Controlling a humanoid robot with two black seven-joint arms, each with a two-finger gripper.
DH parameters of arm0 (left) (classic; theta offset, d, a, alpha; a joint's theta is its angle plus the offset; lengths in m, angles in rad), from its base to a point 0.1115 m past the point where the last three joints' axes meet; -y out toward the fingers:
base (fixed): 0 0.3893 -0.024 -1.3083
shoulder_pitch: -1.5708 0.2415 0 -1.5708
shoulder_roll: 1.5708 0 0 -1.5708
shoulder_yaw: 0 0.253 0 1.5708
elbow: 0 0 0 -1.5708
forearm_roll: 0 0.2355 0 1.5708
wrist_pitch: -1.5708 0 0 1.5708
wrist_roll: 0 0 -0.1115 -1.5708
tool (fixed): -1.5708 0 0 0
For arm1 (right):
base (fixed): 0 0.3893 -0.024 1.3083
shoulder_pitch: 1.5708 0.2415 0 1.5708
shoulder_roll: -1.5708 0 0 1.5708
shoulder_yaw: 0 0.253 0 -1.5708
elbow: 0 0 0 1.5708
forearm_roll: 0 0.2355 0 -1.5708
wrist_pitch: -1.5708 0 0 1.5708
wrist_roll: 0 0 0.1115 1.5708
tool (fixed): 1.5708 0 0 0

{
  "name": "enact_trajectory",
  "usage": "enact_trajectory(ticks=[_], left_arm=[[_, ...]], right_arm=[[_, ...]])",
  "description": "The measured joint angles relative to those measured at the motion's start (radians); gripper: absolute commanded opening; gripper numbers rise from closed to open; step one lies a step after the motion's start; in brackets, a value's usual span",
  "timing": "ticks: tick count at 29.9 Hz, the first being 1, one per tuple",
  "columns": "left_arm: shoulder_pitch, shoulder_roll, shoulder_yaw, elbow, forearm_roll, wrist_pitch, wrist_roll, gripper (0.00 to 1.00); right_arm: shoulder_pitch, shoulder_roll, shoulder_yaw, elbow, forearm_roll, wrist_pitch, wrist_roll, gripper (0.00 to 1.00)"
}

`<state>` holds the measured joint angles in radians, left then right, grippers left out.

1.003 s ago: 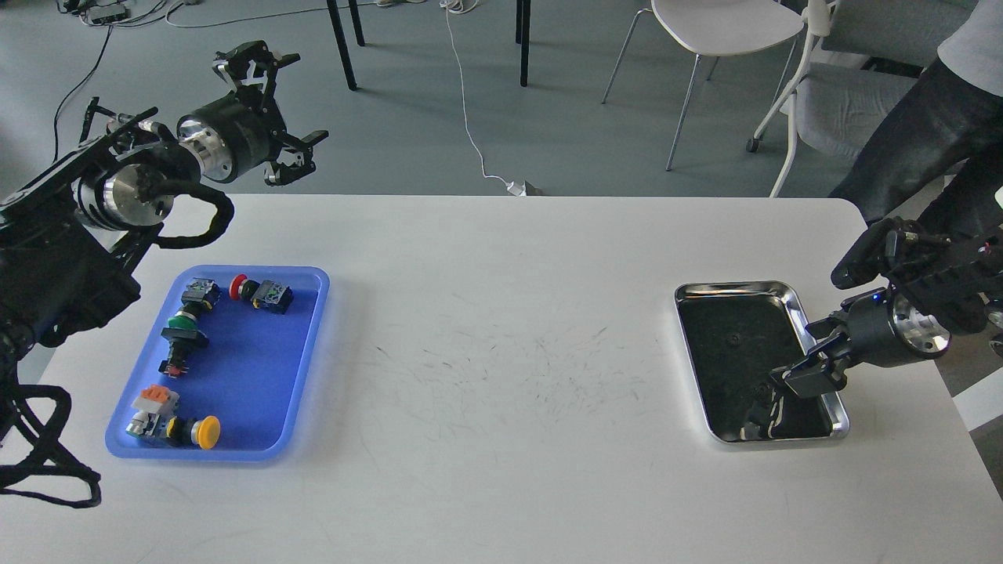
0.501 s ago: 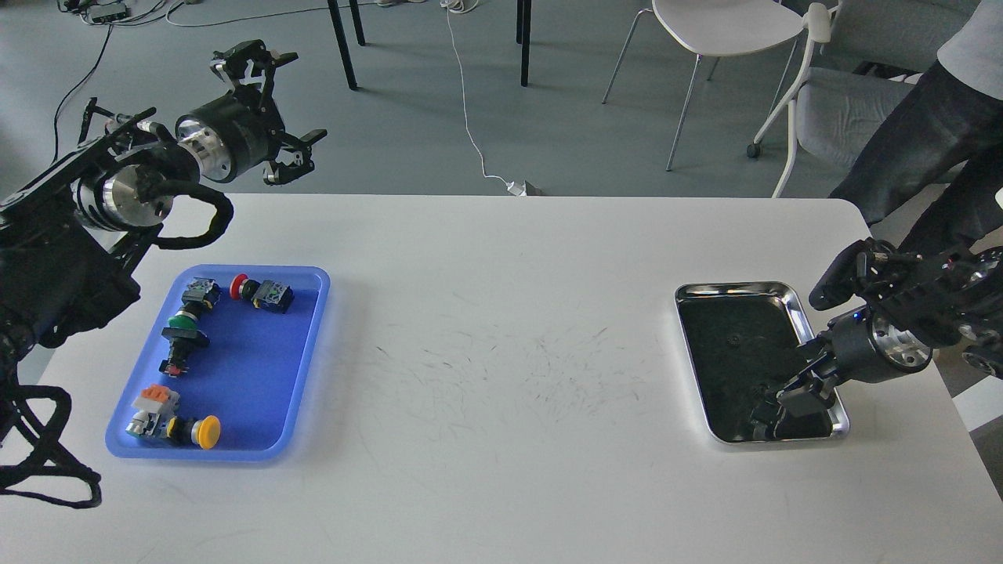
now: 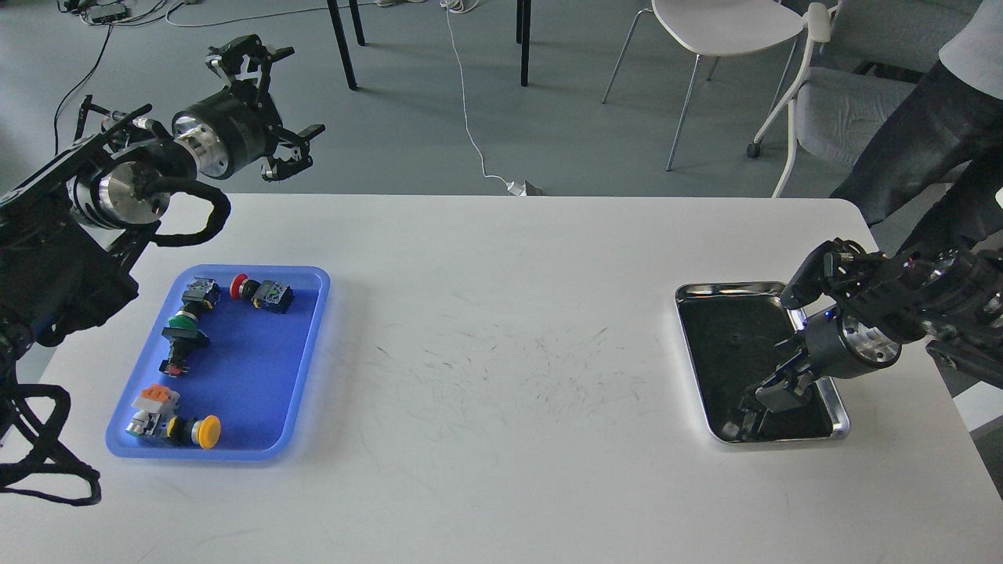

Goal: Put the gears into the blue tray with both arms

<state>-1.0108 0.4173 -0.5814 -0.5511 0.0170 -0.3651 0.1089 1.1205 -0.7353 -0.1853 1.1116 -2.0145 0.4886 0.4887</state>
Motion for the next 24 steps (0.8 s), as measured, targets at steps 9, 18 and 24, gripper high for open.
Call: enact_trajectory(ticks=[9,18,24], left_arm=[[0.000,0.002,0.001,0.000,0.000,0.000,0.000,0.99],[0.001,0.016,0.000,-0.004,0.000,0.000,0.000,0.99],[0.004,0.022,0.000,-0.004,0.000,0.000,0.000,0.99]], right_arm=[[0.001,0.004,-0.021,0.002,0.001,0.000,0.000,0.74],[-0.001,0.035,-0.022,0.002,0.001,0.000,0.000,0.69],[-0.001,0.048,-0.022,0.008,0.001,0.000,0.000,0.66]])
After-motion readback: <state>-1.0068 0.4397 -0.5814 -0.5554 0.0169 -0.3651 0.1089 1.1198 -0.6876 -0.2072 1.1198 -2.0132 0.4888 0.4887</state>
